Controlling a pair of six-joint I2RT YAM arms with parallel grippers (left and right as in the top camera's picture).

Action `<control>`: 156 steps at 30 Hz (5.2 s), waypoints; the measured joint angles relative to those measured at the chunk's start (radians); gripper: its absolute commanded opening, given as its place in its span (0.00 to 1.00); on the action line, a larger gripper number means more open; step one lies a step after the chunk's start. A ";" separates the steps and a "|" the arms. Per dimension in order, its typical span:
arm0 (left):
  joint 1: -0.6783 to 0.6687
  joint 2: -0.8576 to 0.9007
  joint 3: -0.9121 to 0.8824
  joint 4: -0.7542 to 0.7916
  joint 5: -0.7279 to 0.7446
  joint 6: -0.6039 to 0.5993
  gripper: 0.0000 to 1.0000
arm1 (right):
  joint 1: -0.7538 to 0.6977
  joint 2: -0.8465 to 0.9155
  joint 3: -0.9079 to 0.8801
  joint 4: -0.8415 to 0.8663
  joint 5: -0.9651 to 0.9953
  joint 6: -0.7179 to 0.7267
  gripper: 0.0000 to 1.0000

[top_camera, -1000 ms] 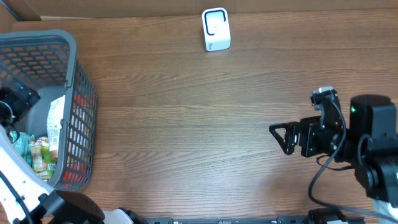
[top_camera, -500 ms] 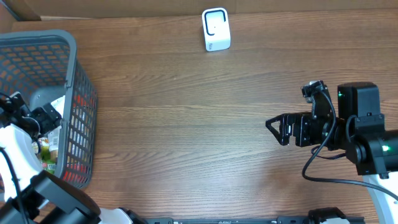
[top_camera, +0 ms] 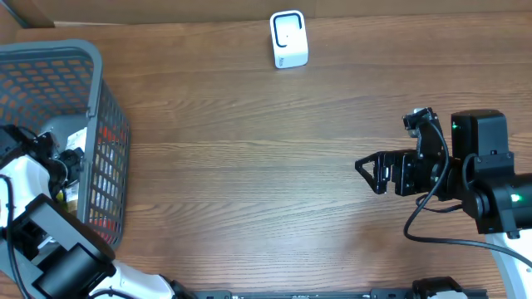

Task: Scan the item barcode
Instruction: 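Grasp the white Pantene conditioner tube with the left gripper, then lift the tube out and lay it on the table center, then return the left gripper into the basket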

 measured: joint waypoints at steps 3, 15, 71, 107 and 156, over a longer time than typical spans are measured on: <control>-0.020 0.009 0.004 0.008 -0.019 0.000 0.80 | 0.000 0.000 0.000 0.001 0.000 0.000 1.00; -0.053 0.057 0.033 0.002 -0.068 0.005 0.59 | 0.000 0.000 0.000 0.000 0.000 0.000 1.00; -0.125 0.165 1.268 -0.958 0.310 -0.113 0.04 | 0.000 0.000 0.000 0.035 0.000 0.000 1.00; -1.263 0.055 0.178 -0.060 0.048 -0.993 0.04 | 0.000 0.000 0.000 0.035 0.000 -0.001 1.00; -0.056 -0.181 0.585 -0.690 0.152 -0.422 0.82 | 0.000 0.000 0.000 0.035 0.000 -0.001 1.00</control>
